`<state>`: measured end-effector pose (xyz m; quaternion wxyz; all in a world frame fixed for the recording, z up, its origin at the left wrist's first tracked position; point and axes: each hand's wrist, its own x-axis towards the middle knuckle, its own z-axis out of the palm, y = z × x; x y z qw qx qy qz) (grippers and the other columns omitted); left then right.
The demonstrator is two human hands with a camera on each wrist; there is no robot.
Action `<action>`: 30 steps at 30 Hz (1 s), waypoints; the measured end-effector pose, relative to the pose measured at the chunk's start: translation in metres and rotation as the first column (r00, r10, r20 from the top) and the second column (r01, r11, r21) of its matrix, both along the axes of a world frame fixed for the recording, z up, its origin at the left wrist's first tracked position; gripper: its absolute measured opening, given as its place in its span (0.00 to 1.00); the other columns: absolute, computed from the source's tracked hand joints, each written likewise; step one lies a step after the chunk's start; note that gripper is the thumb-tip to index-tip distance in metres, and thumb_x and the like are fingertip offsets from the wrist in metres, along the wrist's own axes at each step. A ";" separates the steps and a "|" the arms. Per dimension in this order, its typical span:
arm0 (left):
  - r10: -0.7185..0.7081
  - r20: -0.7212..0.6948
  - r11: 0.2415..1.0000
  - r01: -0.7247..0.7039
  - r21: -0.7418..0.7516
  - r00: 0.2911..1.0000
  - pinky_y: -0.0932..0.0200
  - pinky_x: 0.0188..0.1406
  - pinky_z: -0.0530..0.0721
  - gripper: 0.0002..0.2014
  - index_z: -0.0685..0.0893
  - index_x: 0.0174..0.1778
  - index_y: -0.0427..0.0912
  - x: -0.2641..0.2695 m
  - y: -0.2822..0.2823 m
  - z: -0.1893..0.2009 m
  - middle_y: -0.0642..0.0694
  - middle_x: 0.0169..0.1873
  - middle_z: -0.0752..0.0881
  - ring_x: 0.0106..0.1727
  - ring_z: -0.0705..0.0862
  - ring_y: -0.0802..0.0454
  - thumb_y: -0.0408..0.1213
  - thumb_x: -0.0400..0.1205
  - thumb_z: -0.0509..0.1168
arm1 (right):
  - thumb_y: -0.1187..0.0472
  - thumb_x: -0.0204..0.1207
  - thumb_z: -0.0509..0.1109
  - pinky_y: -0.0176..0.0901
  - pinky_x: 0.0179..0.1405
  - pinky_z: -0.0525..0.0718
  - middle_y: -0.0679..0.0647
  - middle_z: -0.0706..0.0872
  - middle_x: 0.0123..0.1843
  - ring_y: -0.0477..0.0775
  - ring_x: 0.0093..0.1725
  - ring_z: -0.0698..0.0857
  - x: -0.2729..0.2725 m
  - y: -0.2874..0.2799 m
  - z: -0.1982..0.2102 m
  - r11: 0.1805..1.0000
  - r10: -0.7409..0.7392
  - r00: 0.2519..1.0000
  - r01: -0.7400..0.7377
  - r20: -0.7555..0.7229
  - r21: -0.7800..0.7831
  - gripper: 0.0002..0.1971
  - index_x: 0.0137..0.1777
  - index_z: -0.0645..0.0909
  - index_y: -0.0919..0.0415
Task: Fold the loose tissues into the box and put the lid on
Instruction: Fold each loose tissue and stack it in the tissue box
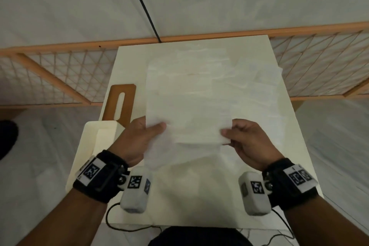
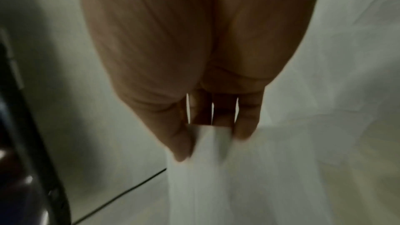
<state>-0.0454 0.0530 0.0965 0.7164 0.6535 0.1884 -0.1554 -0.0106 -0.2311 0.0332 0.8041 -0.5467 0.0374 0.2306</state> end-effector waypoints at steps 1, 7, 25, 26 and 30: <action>0.006 -0.003 1.000 -0.006 -0.020 1.000 0.44 0.65 0.84 0.18 0.85 0.65 0.40 -0.004 0.004 -0.002 0.40 0.62 0.89 0.64 0.87 0.41 0.36 0.79 0.68 | 0.51 0.57 0.89 0.58 0.55 0.84 0.82 0.84 0.51 0.66 0.50 0.85 0.000 0.003 0.003 0.999 -0.004 1.000 0.005 0.030 -0.041 0.31 0.48 0.84 0.77; -0.158 0.011 0.981 0.156 0.112 0.987 0.43 0.64 0.86 0.15 0.87 0.63 0.39 -0.024 0.017 -0.012 0.41 0.59 0.90 0.62 0.88 0.41 0.31 0.80 0.70 | 0.71 0.78 0.72 0.50 0.44 0.86 0.66 0.92 0.46 0.59 0.41 0.89 -0.008 0.007 0.020 0.974 0.086 0.991 -0.063 0.100 -0.217 0.04 0.48 0.89 0.66; 0.004 0.154 0.976 0.029 -0.214 0.988 0.47 0.54 0.83 0.17 0.94 0.39 0.36 -0.031 0.021 -0.011 0.36 0.45 0.90 0.51 0.86 0.42 0.41 0.76 0.62 | 0.65 0.61 0.73 0.47 0.55 0.82 0.70 0.86 0.64 0.61 0.61 0.85 -0.020 -0.025 0.037 0.997 0.049 0.999 -0.050 0.021 0.060 0.12 0.41 0.91 0.72; 0.023 0.091 0.975 -0.003 -0.220 0.996 0.42 0.55 0.81 0.20 0.94 0.39 0.36 -0.032 0.020 -0.012 0.37 0.45 0.90 0.51 0.86 0.41 0.42 0.81 0.58 | 0.60 0.60 0.79 0.49 0.55 0.85 0.70 0.87 0.64 0.63 0.60 0.86 -0.020 -0.024 0.034 0.996 0.050 0.999 -0.048 -0.021 0.077 0.15 0.42 0.90 0.73; -0.057 0.086 0.990 0.045 0.137 0.995 0.45 0.51 0.84 0.04 0.93 0.45 0.43 -0.032 0.013 -0.023 0.43 0.38 0.88 0.44 0.86 0.42 0.34 0.77 0.75 | 0.72 0.64 0.82 0.43 0.47 0.81 0.70 0.83 0.45 0.60 0.42 0.81 -0.024 -0.014 0.020 0.984 -0.025 0.999 0.021 -0.024 -0.177 0.09 0.44 0.91 0.66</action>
